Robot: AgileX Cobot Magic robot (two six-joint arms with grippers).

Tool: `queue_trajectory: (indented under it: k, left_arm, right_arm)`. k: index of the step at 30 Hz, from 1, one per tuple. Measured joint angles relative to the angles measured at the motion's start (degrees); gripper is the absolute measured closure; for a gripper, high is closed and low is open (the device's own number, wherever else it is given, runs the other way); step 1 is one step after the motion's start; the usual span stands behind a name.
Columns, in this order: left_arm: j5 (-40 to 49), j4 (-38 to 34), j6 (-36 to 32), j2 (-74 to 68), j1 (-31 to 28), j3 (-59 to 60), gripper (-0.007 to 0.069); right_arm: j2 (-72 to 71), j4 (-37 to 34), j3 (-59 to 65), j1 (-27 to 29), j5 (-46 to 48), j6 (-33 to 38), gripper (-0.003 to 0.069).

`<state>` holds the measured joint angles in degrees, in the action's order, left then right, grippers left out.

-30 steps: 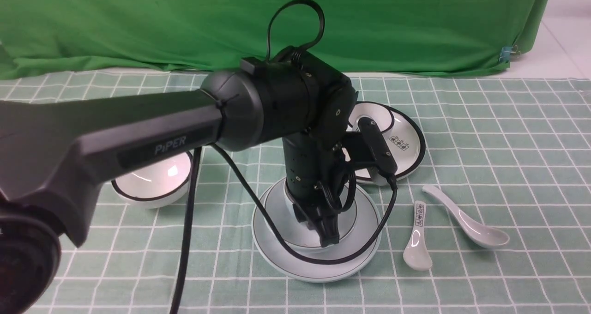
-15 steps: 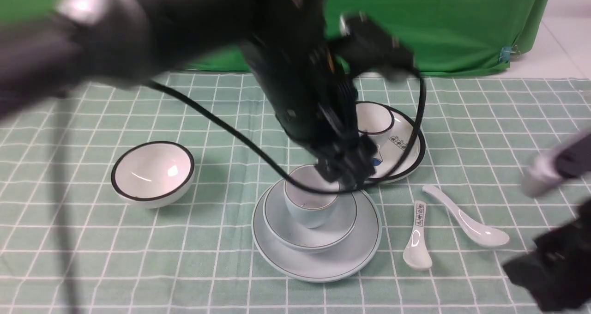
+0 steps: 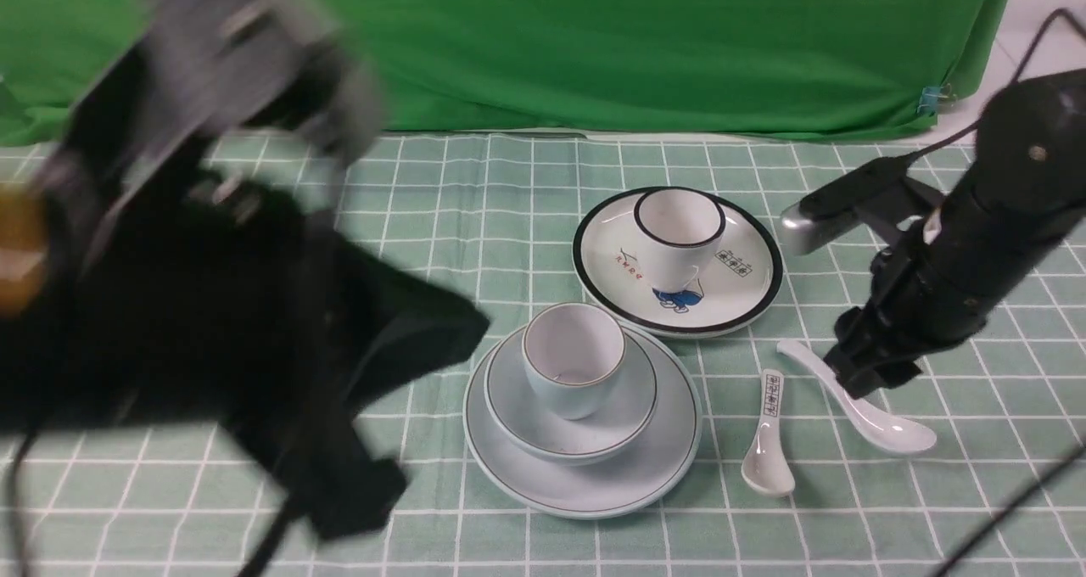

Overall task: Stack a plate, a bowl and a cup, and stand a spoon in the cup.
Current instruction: Use the right arm to grab a blue soup spoon

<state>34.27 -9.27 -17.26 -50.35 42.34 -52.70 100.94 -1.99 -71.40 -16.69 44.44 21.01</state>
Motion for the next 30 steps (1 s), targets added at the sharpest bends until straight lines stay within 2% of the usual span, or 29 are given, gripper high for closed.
queue_trajectory:
  k: [5,9,19,22,25,30]
  left_arm:
    - [-17.98,-3.15,-1.39,11.91,0.0,15.36,0.0617]
    - [-24.56,-3.82,-1.67,16.64,0.0,19.96,0.0616]
    - [-25.14,-4.65,-1.84,17.52,0.0,20.55,0.0615]
    - [-24.83,-4.84,-1.84,17.52,0.0,20.6,0.0615]
    - [-24.4,-4.89,-1.84,17.52,0.0,20.6,0.0615]
    - [-24.28,-4.76,-1.84,17.52,0.0,20.6,0.0615]
  right_arm:
    - [9.66,-4.87,-6.35,3.15,-1.43,5.36,0.0239]
    - [13.91,-5.48,-9.6,3.35,-2.21,6.98,0.0239]
    - [18.14,-4.67,-11.68,3.35,-4.45,7.25,0.0246]
    - [18.18,-4.45,-11.7,3.35,-4.38,7.25,0.0309]
    - [18.05,-4.23,-11.75,3.35,-3.32,7.14,0.0471]
    - [15.26,-4.96,-11.26,2.86,1.91,6.26,0.0473]
